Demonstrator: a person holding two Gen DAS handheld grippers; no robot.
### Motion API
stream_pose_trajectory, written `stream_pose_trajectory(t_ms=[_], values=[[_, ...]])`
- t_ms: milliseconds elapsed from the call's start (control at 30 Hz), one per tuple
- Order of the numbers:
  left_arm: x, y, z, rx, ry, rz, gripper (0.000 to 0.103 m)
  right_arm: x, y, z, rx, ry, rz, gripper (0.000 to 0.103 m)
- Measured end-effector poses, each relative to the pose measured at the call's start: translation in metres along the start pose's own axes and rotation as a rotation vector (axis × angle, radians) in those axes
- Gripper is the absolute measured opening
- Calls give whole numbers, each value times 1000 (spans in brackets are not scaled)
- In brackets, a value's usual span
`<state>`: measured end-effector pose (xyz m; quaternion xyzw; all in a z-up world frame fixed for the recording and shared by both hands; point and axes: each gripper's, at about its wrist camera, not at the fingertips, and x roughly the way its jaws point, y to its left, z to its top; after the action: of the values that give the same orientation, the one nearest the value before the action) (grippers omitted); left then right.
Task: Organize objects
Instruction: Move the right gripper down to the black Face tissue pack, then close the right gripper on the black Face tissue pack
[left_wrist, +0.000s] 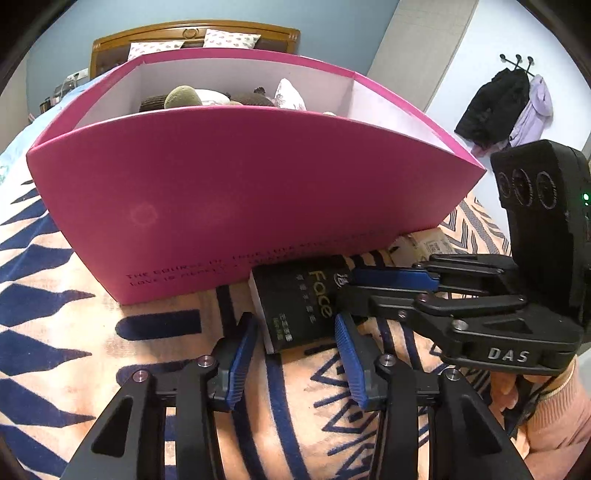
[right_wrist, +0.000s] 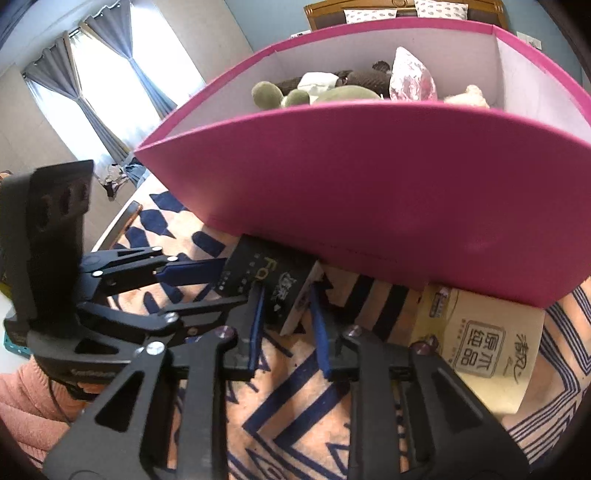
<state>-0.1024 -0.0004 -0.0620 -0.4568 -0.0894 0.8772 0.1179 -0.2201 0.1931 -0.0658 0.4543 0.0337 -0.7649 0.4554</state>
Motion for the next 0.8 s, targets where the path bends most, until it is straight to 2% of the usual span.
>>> stream_pose_trajectory(t_ms=[267, 567, 667, 800], values=[[-2, -15, -8, 37, 24, -15, 43, -2, -1, -1, 4, 7, 9, 23], [-8, -42, -28, 101, 54, -99, 43, -32, -2, -30, -9, 30, -7, 23], [-11, -48, -31, 87, 60, -128, 43, -42, -4, -41, -5, 33, -13, 23], [-16, -47, -31, 59, 38, -124, 43, -49, -9, -49, 31, 19, -5, 23]])
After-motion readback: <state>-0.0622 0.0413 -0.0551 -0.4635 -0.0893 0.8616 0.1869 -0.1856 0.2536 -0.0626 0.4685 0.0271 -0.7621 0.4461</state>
